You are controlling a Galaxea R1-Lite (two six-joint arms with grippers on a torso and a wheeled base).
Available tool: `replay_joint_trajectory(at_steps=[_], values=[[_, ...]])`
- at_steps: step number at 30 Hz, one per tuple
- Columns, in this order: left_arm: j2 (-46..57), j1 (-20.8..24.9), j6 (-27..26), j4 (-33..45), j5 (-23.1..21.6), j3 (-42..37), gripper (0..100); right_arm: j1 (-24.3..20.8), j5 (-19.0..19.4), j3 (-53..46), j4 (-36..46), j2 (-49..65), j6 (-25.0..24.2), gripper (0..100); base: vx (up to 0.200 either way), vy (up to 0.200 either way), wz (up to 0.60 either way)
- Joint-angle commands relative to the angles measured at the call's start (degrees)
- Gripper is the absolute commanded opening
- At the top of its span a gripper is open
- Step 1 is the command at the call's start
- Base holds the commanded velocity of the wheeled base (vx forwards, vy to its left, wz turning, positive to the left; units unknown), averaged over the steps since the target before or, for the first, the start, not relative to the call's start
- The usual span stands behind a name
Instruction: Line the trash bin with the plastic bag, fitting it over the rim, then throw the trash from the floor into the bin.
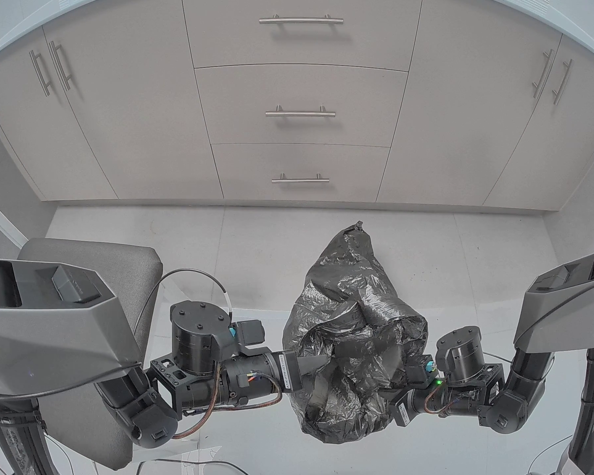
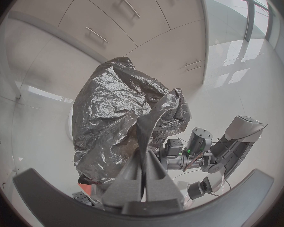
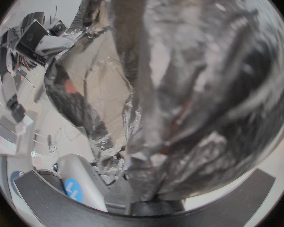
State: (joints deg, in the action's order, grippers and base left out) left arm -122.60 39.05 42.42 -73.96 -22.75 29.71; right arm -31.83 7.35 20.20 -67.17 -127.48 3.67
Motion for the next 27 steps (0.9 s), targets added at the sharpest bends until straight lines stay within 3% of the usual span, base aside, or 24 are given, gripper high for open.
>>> replay_joint_trajectory(at_steps=[1, 11, 22, 27], values=[[-1.85, -0.02, -0.06, -0.40, -0.02, 0.09, 0, 2.03, -5.15, 0.72, -0.07, -3.92, 4.42, 0, 0.000, 0.000, 0.00], [-4.49, -0.02, -0.06, -1.71, -0.02, 0.17, 0, 2.30, -8.14, 2.04, -0.07, -5.85, 5.12, 0, 0.000, 0.000, 0.00], [-7.39, -1.34, -0.06, -3.21, -0.02, 0.88, 0, 3.70, -18.51, 3.71, -0.07, -5.94, 8.72, 0, 0.000, 0.000, 0.00], [-8.18, -1.61, -0.06, -3.30, -0.02, 1.14, 0, 5.11, -20.62, 5.20, -0.07, -7.26, 8.72, 0, 0.000, 0.000, 0.00]])
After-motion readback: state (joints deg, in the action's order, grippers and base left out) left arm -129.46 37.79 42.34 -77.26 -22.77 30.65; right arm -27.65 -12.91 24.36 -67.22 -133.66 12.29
